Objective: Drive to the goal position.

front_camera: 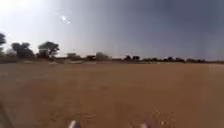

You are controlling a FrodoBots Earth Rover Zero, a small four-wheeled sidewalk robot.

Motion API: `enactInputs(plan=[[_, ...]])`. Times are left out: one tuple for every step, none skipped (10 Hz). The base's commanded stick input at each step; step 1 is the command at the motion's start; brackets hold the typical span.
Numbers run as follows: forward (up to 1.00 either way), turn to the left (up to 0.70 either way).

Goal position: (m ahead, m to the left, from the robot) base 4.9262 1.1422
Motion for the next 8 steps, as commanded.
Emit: enactInputs(plan=[[0.7,0.0],[0.7,0.0],[0.7,0.0],[0.7,0.0],[0.7,0.0],[0.7,0.0],[0.7,0.0],[0.7,0.0]])
